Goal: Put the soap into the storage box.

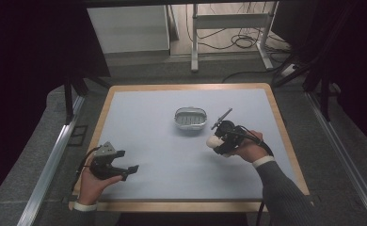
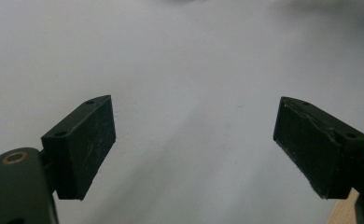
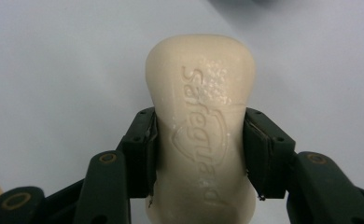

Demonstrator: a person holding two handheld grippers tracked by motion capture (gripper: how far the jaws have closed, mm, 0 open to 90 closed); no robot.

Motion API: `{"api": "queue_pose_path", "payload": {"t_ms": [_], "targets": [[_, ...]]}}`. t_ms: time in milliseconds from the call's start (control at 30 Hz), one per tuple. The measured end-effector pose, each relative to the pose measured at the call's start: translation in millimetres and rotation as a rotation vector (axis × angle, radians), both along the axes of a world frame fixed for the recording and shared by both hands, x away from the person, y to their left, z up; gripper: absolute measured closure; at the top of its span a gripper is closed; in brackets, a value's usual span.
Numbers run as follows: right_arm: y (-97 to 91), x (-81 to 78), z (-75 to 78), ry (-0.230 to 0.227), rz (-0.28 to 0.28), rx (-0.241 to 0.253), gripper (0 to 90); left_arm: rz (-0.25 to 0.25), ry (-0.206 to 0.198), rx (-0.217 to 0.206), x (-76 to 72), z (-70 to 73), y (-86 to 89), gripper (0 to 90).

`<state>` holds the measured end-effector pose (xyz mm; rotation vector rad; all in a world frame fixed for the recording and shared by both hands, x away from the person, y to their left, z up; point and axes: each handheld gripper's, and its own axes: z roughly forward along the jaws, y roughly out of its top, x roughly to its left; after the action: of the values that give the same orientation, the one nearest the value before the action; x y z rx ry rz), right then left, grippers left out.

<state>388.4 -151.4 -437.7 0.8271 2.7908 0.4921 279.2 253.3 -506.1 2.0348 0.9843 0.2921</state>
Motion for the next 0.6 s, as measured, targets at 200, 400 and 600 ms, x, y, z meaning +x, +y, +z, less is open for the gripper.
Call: {"api": "queue_pose_path", "payload": {"t_ms": [200,400,600], "targets": [[0.5,7.2,5.6,-0.007,-0.001,0.012,49.2,-0.002,0.001,-0.004,0.0,0.1,0.6,13.5],[3.7,12.8,10.1,-0.013,0.008,0.018,49.1,-0.006,0.004,0.000,0.4,-0.7,-0.8,13.4],[6.6,20.8,11.8,-0.008,0.009,0.017,49.2,-0.008,0.006,0.004,0.7,-1.3,-1.2,13.4]]}}
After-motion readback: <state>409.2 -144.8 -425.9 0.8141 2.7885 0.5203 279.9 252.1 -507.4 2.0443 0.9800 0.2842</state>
